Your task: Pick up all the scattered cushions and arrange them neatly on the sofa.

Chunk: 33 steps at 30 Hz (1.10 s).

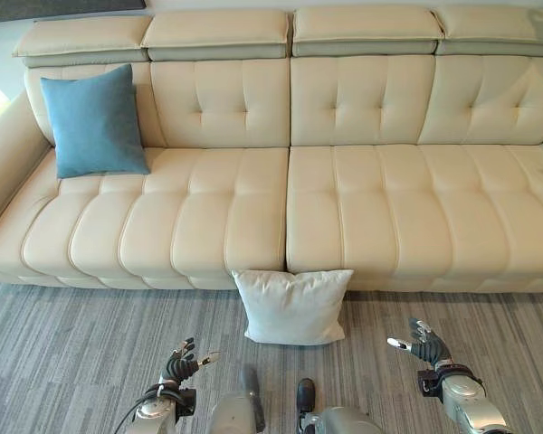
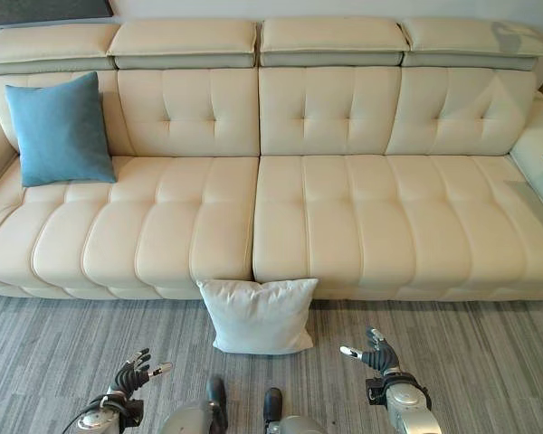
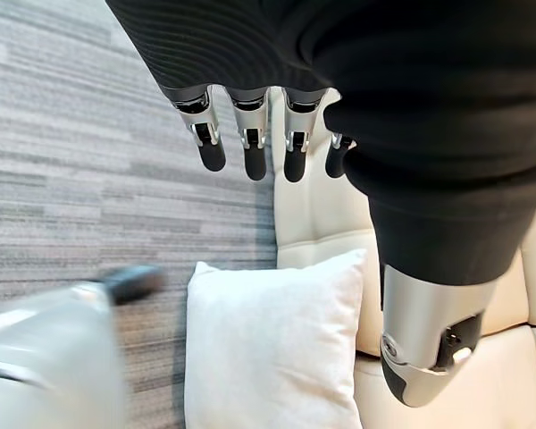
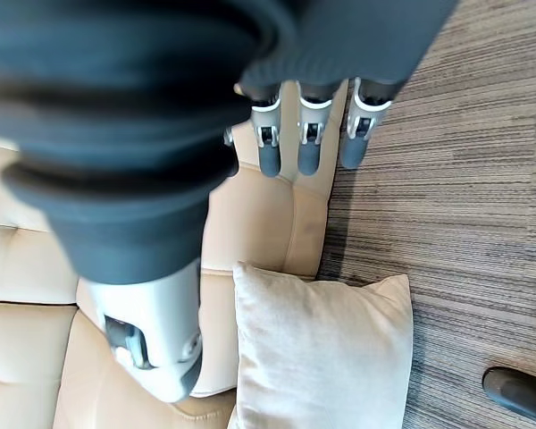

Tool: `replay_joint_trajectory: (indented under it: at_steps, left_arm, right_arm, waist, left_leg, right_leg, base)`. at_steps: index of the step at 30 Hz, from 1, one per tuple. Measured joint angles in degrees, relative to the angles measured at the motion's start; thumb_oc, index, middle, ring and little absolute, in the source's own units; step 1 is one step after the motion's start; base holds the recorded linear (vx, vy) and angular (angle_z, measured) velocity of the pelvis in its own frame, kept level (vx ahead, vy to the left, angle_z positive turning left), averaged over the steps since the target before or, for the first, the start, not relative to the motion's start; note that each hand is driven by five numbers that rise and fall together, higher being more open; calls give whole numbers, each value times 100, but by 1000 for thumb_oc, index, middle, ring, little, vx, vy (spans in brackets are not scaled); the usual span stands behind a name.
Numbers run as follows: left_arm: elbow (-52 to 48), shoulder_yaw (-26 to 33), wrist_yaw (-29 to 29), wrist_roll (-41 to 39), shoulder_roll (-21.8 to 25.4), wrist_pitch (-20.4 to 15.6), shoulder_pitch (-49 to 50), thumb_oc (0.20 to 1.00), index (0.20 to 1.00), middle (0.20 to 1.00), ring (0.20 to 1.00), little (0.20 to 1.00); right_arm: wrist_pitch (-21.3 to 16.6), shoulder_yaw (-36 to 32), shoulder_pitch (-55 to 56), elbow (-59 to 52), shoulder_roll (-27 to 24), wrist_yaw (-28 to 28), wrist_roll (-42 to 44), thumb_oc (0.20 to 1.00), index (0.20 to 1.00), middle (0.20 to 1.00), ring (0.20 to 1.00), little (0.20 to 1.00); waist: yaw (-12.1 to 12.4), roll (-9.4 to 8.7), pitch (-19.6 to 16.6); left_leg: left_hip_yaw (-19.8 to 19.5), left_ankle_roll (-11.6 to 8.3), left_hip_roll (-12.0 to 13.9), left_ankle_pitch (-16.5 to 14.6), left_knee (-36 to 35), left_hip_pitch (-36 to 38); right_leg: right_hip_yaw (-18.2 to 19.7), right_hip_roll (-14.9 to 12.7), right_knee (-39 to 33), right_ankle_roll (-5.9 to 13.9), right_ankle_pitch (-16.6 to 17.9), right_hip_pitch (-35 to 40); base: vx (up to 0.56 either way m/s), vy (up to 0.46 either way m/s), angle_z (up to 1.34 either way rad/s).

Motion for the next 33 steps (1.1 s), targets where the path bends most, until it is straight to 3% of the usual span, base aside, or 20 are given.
replay_joint_trajectory:
  at_steps: [3,6,8,9,11,12,14,16,19,21,25,27,29,33]
  left_arm:
    - [1,40,1,0,-11,20,241,1000,1000,1000,1000,1000]
    - [23,45,2,1,4,55,240,1000,1000,1000,1000,1000]
    - [-20,42,-1,4,21,60,165,1000,1000,1000,1000,1000]
    - [-1,39,4,3,55,68,96,1000,1000,1000,1000,1000]
    - [1,44,9,3,131,67,12,1000,1000,1000,1000,1000]
    - [-15,49,14,4,192,57,-1,1000,1000,1000,1000,1000]
    - [-1,67,49,3,284,57,-6,1000,1000,1000,1000,1000]
    - [11,150,68,2,294,57,-6,1000,1000,1000,1000,1000]
    - [-6,288,131,1,355,55,22,1000,1000,1000,1000,1000]
    - [-11,282,130,0,409,19,3,1000,1000,1000,1000,1000]
    - [-46,275,139,-5,427,-11,-16,1000,1000,1000,1000,1000]
    - [-17,206,224,-106,474,-31,-239,1000,1000,1000,1000,1000]
    - [-9,204,325,-152,489,-69,-639,1000,1000,1000,1000,1000]
    - [0,27,643,-577,704,-292,-1521,1000,1000,1000,1000,1000]
  right_arm:
    - [11,-14,66,-21,-41,-1,-21,1000,1000,1000,1000,1000]
    - [16,-16,100,-38,-23,2,-128,1000,1000,1000,1000,1000]
    - [24,-9,69,-48,27,25,-209,1000,1000,1000,1000,1000]
    - [18,3,20,-62,31,25,-230,1000,1000,1000,1000,1000]
    - [17,5,-61,-137,44,26,-230,1000,1000,1000,1000,1000]
    - [15,7,-14,-251,47,30,-228,1000,1000,1000,1000,1000]
    - [7,7,-72,-331,66,31,-228,1000,1000,1000,1000,1000]
    - [0,8,-77,-350,68,29,-230,1000,1000,1000,1000,1000]
    - [2,5,-28,-339,68,22,-234,1000,1000,1000,1000,1000]
    - [2,2,-65,-290,26,12,-329,1000,1000,1000,1000,1000]
    - [5,2,-218,-217,-216,-26,-424,1000,1000,1000,1000,1000]
    - [-41,14,-468,-93,-374,-160,-453,1000,1000,1000,1000,1000]
    - [-30,7,-937,177,-539,-290,-451,1000,1000,1000,1000,1000]
    - [-131,90,-1906,533,-796,-571,-240,1000,1000,1000,1000,1000]
  waist:
    - [38,218,-77]
    - [-2,255,-83]
    - [45,260,-18]
    - [29,256,26]
    - [25,232,97]
    - [27,188,111]
    - [73,95,154]
    - [80,107,189]
    - [93,66,185]
    - [126,16,187]
    - [205,99,228]
    - [194,129,262]
    - [234,165,592]
    - [192,140,1010]
  left_leg:
    - [1,103,-112,283,-371,449]
    - [11,528,-254,695,-973,875]
    - [117,690,-238,770,-1186,1084]
    - [142,792,-251,693,-1162,1156]
    - [191,791,-307,641,-1146,1189]
    - [250,787,-434,578,-1149,1203]
    - [262,839,-534,536,-1149,1197]
    - [203,845,-542,531,-1153,1177]
    - [32,841,-606,534,-1121,1152]
    - [-136,790,-658,530,-1041,1044]
    - [-324,566,-483,550,-812,683]
    - [-474,434,-386,444,-351,83]
    - [-493,387,-294,450,-39,-360]
    - [-549,329,-206,216,731,-1411]
  right_leg:
    - [242,135,-41,101,-109,223]
    - [289,107,90,269,-225,183]
    - [278,66,812,637,-463,-98]
    - [249,-8,1692,836,-654,-472]
    - [207,-256,2817,1040,-1079,-1061]
    - [228,-571,2897,1048,-1209,-1257]
    - [249,-916,2628,1037,-1203,-1484]
    - [260,-1007,2327,1070,-1174,-1514]
    - [330,-1015,1766,1092,-1006,-1363]
    - [363,-1005,1467,989,-621,-1229]
    - [81,-855,1153,822,-178,-1239]
    - [-82,-812,1295,716,-201,-1642]
    - [-175,-781,1634,581,-220,-2058]
    - [-214,-829,2620,375,-630,-3153]
  base:
    - [119,154,-42]
    - [67,183,-20]
    - [-13,129,-28]
    - [-4,71,-25]
    - [42,17,-6]
    - [62,-26,-2]
    - [83,-66,-10]
    - [55,-61,9]
    - [60,-157,35]
    - [-10,-174,47]
    - [-137,-135,32]
    - [-213,-86,29]
    - [-164,-59,21]
    - [-163,-96,7]
